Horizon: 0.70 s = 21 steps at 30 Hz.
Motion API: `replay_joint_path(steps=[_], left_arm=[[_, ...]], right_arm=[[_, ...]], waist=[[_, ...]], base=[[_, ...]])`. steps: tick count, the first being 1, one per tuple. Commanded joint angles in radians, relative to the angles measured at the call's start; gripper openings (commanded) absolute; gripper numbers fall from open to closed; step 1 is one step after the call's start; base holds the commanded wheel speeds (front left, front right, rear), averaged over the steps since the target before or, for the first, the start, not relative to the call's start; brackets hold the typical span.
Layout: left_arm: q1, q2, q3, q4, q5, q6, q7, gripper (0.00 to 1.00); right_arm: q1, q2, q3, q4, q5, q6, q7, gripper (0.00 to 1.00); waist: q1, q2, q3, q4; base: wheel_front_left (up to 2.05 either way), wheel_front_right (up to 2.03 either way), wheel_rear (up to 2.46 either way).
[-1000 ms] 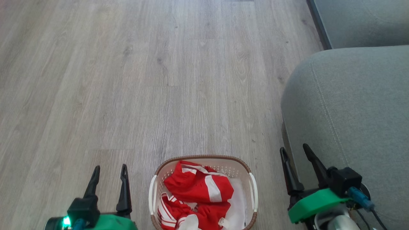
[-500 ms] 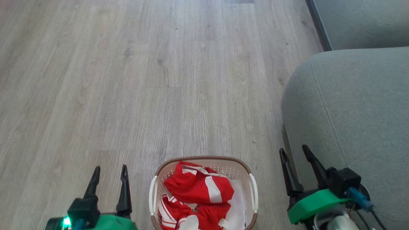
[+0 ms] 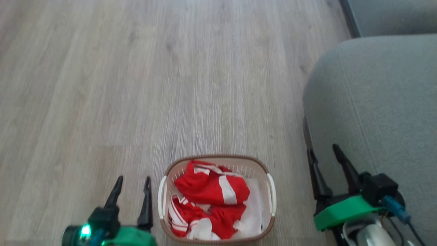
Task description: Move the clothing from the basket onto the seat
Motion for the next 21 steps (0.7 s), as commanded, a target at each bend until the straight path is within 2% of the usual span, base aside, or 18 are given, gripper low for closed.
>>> replay_joint_path(steps=[1, 7, 21], left_arm=[[-0.092, 0.005, 0.011, -0.007, 0.012, -0.009, -0.014, 1.0], [-0.214, 0.005, -0.05, 0.124, 0.035, -0.035, -0.014, 1.0], [-0.518, 0.005, -0.151, 0.469, 0.072, -0.051, -0.014, 1.0]], right_arm=[[-0.052, -0.012, 0.01, -0.052, -0.017, 0.0, -0.013, 1.0], [-0.12, -0.012, -0.026, -0.103, -0.04, 0.0, -0.013, 1.0], [-0.291, -0.012, -0.099, -0.21, -0.054, 0.0, -0.013, 1.0]], waist=[[0.0, 0.0, 0.054, -0.002], [0.0, 0.0, 0.194, -0.02], [0.0, 0.0, 0.53, -0.118]], base=[[0.0, 0.0, 0.0], [0.0, 0.0, 0.0], [0.0, 0.0, 0.0]])
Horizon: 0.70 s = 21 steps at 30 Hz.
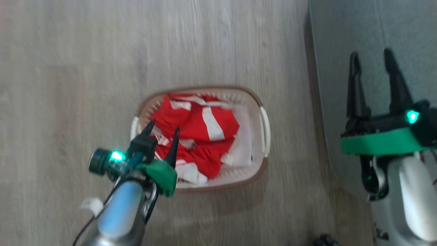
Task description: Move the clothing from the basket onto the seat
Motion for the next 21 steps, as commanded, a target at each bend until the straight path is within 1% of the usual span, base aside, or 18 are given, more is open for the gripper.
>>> replay_joint_path(steps=[1, 7, 15, 21], left_arm=[[-0.024, 0.009, 0.018, -0.008, 0.004, -0.001, -0.013, 1.0], [-0.135, 0.009, -0.055, 0.088, 0.018, -0.008, -0.013, 1.0], [-0.245, 0.009, -0.141, 0.18, 0.009, -0.014, -0.013, 1.0], [-0.328, 0.009, -0.16, 0.235, -0.002, 0.005, -0.013, 1.0]], right_arm=[[-0.021, -0.01, 0.02, -0.042, -0.005, 0.0, -0.009, 1.0], [-0.083, -0.01, 0.034, -0.104, 0.0, 0.0, -0.009, 1.0], [-0.136, -0.01, 0.059, -0.165, 0.023, 0.0, -0.009, 1.0], [-0.155, -0.01, 0.058, -0.186, 0.038, 0.0, -0.009, 1.0]], waist=[[-0.0002, 0.0, 0.105, -0.049], [-0.0002, 0.0, 0.233, -0.079], [-0.0002, 0.0, 0.356, -0.118], [-0.0002, 0.0, 0.421, -0.137]], base=[[0.0, 0.0, 0.0], [0.0, 0.0, 0.0], [0.0, 0.0, 0.0], [0.0, 0.0, 0.0]])
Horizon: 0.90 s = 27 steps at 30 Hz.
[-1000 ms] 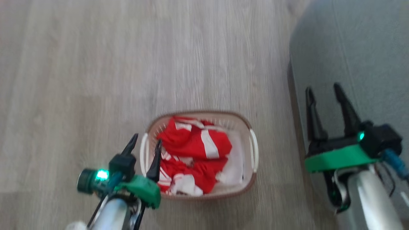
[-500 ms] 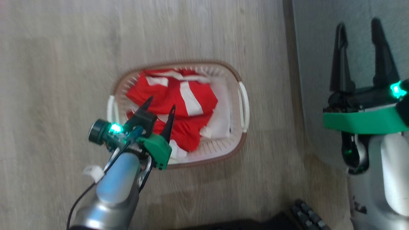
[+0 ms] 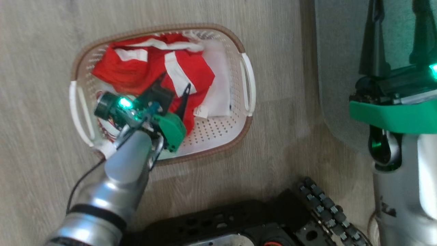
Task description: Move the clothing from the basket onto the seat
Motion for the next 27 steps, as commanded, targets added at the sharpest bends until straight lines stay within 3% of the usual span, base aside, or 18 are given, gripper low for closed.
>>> replay_joint_path(steps=[1, 9, 14, 16, 17, 18, 19, 27], left_arm=[[0.003, 0.011, 0.014, 0.005, -0.003, 0.008, -0.012, 1.0], [-0.1, 0.012, 0.033, 0.2, -0.039, 0.063, -0.01, 1.0], [-0.12, 0.011, 0.008, 0.243, -0.091, 0.064, -0.005, 0.98], [-0.12, 0.011, -0.012, 0.251, -0.112, 0.057, -0.001, 0.36], [-0.12, 0.011, -0.012, 0.251, -0.112, 0.057, -0.001, 0.36], [-0.119, 0.011, -0.022, 0.253, -0.122, 0.052, 0.003, 0.11], [-0.117, 0.011, -0.033, 0.253, -0.133, 0.048, 0.005, 0.0], [-0.091, 0.011, -0.103, 0.213, -0.224, 0.055, -0.006, 0.0]], right_arm=[[0.01, -0.008, 0.021, -0.042, 0.011, 0.0, -0.006, 1.0], [-0.001, -0.008, 0.03, -0.046, 0.022, 0.0, -0.006, 1.0], [-0.006, -0.008, 0.047, -0.044, 0.025, 0.0, -0.006, 1.0], [-0.008, -0.008, 0.05, -0.044, 0.025, 0.0, -0.006, 1.0], [-0.008, -0.008, 0.05, -0.044, 0.025, 0.0, -0.006, 1.0], [-0.008, -0.008, 0.051, -0.043, 0.024, 0.0, -0.006, 1.0], [-0.008, -0.008, 0.051, -0.042, 0.023, 0.0, -0.006, 1.0], [0.0, -0.008, 0.048, -0.022, 0.014, 0.0, -0.006, 1.0]], waist=[[-0.0001, 0.0001, 0.03, -0.016], [-0.0001, 0.0001, 0.064, -0.023], [-0.0001, 0.0001, 0.071, -0.029], [-0.0001, 0.0001, 0.072, -0.03], [-0.0001, 0.0001, 0.072, -0.03], [-0.0001, 0.0001, 0.071, -0.029], [-0.0001, 0.0001, 0.069, -0.029], [-0.0001, 0.0001, 0.011, -0.008]], base=[[0.0, 0.0, 0.0], [0.0, 0.0, 0.0], [0.0, 0.0, 0.0], [0.0, 0.0, 0.0], [0.0, 0.0, 0.0], [0.0, 0.0, 0.0], [0.0, 0.0, 0.0], [0.0, 0.0, 0.0]])
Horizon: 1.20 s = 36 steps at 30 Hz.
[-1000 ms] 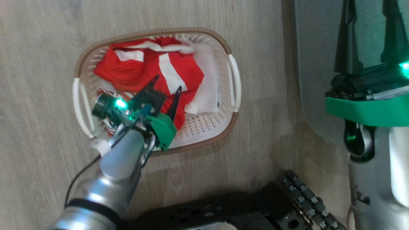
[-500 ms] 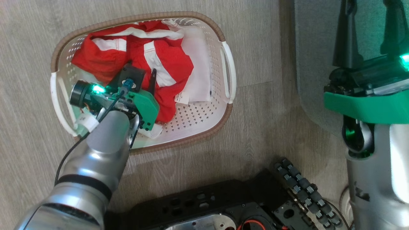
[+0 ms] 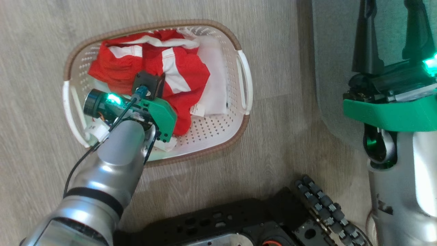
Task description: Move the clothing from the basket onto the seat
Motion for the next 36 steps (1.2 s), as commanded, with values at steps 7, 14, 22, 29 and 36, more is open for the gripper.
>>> replay_joint_path(steps=[7, 14, 22, 29, 36], left_arm=[[0.096, 0.011, -0.019, -0.115, -0.058, 0.008, -0.015, 0.0], [0.167, 0.011, -0.029, -0.245, -0.055, 0.009, -0.016, 0.0], [0.254, 0.013, -0.009, -0.374, -0.051, -0.012, -0.016, 0.0], [0.307, 0.025, 0.009, -0.452, -0.052, -0.015, -0.016, 0.0], [0.339, 0.039, 0.026, -0.485, -0.078, -0.025, -0.015, 0.0]], right_arm=[[0.04, -0.008, 0.019, 0.009, -0.014, 0.0, -0.006, 1.0], [0.082, -0.008, 0.014, 0.057, -0.029, 0.0, -0.006, 1.0], [0.163, -0.008, 0.003, 0.122, -0.041, 0.0, -0.006, 1.0], [0.246, -0.008, 0.008, 0.173, -0.042, 0.0, -0.006, 1.0], [0.317, -0.008, 0.027, 0.215, -0.039, 0.0, -0.006, 1.0]], waist=[[0.0, 0.0, -0.119, 0.036], [0.0, 0.0, -0.259, 0.072], [0.0, 0.0, -0.441, 0.11], [0.0, 0.0, -0.598, 0.13], [0.0, 0.0, -0.728, 0.136]], base=[[0.0, 0.0, 0.0], [0.0, 0.0, 0.0], [0.0, 0.0, 0.0], [0.0, 0.0, 0.0], [0.0, 0.0, 0.0]])
